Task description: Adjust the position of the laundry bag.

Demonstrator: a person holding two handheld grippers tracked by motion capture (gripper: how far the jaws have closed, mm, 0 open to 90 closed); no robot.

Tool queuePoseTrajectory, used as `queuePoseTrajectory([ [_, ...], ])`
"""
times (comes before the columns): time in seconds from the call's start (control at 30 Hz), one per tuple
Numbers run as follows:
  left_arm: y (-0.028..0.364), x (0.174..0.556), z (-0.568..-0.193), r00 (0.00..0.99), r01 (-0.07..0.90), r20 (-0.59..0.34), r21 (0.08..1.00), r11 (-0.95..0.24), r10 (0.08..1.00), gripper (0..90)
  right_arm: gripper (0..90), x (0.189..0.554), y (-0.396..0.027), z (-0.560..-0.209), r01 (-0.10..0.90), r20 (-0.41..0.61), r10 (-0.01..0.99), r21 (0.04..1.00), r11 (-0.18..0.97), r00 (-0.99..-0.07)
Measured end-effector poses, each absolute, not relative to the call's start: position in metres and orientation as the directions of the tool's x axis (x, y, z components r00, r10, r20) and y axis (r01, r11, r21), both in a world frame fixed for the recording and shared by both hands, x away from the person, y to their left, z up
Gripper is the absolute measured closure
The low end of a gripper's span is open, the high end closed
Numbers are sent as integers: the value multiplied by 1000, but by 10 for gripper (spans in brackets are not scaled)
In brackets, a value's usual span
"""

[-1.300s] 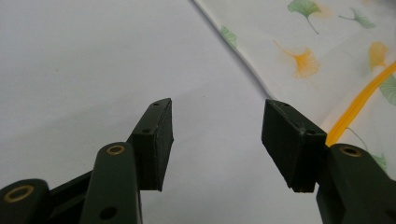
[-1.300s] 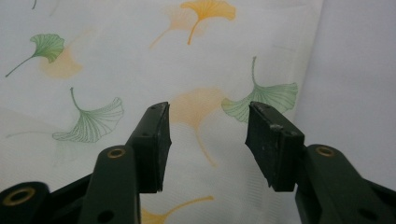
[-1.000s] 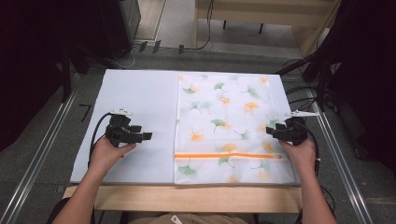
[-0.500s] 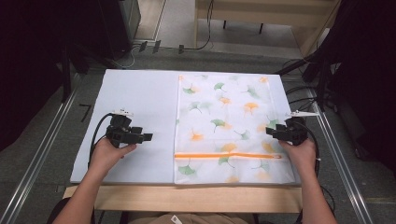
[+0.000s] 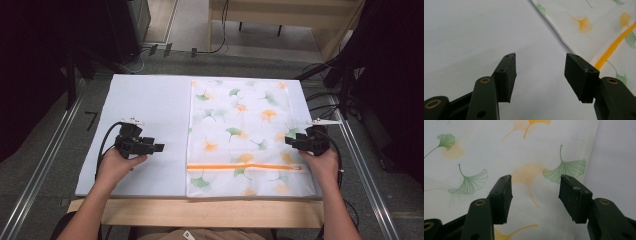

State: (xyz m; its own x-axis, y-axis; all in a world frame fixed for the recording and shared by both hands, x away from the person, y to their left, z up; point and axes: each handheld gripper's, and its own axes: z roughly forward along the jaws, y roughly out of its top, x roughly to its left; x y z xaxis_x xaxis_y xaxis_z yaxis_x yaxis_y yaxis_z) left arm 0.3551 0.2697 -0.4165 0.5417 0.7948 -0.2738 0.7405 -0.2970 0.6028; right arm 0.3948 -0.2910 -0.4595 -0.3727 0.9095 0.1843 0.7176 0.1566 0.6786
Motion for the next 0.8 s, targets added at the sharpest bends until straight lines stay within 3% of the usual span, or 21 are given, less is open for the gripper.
queuePoseTrajectory([
  [0.33,267,354,-416,541,740,-273,604,-295,795,429,451,395,-291,-459,719,186,909,678,156,-373],
  [0.47,263,355,-415,526,761,-316,590,-271,790,425,450,395,-291,-459,718,184,910,678,156,-372],
  [0.8,234,361,-419,584,738,-294,581,-345,756,422,449,384,-298,-459,722,177,916,675,154,-361],
])
